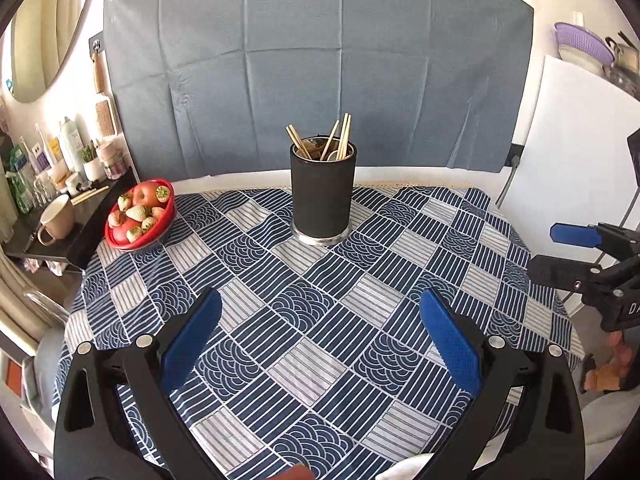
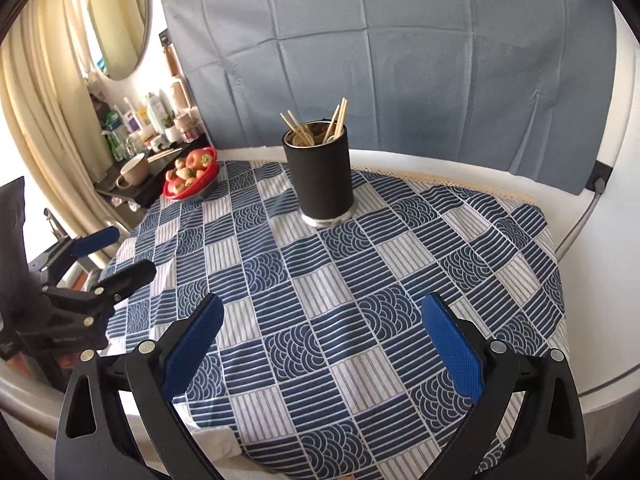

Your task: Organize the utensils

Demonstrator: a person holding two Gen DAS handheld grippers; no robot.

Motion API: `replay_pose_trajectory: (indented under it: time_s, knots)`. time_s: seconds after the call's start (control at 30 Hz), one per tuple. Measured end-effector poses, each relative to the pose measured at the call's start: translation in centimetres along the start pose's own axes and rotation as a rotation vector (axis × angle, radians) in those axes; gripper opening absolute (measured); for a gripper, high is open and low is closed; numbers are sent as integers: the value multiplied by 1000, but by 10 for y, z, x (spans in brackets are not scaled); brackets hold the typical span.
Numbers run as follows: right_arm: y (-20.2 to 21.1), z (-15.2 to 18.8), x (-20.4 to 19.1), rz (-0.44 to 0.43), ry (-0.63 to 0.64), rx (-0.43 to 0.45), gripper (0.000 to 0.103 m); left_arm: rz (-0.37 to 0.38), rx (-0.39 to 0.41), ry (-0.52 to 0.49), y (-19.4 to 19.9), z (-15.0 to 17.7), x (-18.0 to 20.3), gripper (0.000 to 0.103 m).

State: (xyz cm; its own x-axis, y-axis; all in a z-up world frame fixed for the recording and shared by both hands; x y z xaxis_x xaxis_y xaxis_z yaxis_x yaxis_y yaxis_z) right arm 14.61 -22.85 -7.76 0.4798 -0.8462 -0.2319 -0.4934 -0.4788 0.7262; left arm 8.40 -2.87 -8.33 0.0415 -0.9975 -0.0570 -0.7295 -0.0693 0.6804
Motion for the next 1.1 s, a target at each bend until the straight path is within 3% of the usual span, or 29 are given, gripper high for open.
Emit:
replay_pose_trajectory:
  time_s: [0.27,1.1]
  knots:
    - [10,21,8,23,-13,-6,95,-3,1,-3,16,9,19,97]
    - [12,25,0,1,33,22,95,22,-24,11,12,14,25,97]
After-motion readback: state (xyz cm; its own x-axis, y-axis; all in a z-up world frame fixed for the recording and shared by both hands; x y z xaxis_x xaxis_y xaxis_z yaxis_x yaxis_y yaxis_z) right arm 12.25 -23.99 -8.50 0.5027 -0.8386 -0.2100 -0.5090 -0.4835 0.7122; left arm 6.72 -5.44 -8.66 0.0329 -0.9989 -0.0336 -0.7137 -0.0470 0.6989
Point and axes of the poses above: each gripper's, at about its wrist camera, not at the fingertips, and y roughly against the way its jaws point, x to its right, z to its underside, the point moved 8 cm from there along -y, roughly the way its jaws point, and after that the axes turned 1 degree about -x, right-handed, at the moved point
